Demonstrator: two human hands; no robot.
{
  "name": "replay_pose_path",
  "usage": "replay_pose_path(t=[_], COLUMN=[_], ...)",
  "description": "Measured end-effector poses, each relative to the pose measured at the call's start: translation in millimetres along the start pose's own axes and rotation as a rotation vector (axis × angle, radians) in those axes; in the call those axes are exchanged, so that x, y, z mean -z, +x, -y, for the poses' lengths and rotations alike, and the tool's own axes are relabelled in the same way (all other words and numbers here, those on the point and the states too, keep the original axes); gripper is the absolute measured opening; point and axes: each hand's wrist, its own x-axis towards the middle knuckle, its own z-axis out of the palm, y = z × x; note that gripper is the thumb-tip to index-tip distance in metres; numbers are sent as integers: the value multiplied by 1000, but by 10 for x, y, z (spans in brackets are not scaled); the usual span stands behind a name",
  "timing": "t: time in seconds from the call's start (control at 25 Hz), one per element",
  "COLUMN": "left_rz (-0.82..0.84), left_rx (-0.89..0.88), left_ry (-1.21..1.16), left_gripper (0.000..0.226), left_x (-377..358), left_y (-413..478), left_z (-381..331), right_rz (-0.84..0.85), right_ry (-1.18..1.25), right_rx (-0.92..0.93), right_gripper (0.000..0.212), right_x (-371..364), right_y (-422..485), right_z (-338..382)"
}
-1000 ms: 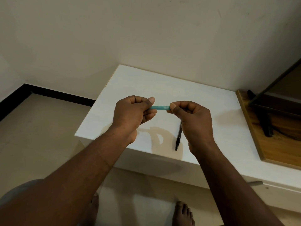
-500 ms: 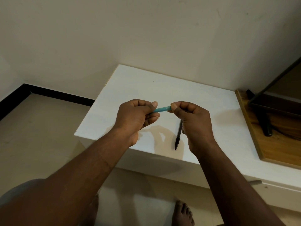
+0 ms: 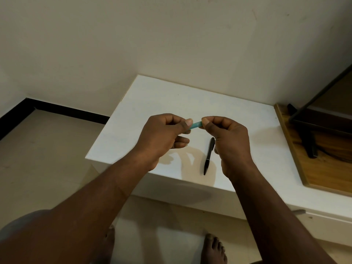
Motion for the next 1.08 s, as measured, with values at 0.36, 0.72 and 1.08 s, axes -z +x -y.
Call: replay_pose_path(t=[0.36, 0.72, 1.08], left_rz=[-16, -66, -172], left_rx=[-149, -75, 27], left_ry=[351, 587, 979], left_gripper=[10, 2, 18], left_x=[9, 47, 164], left_y=[5, 96, 240], left_z=[52, 157, 287], right_rz=[74, 102, 83], right_ry=[-58, -284, -1016], right_rx=[-11, -6, -29], right_gripper=[5, 15, 33], right_x=[58, 207, 245], right_y=[52, 124, 170], right_z=[-4, 42, -252])
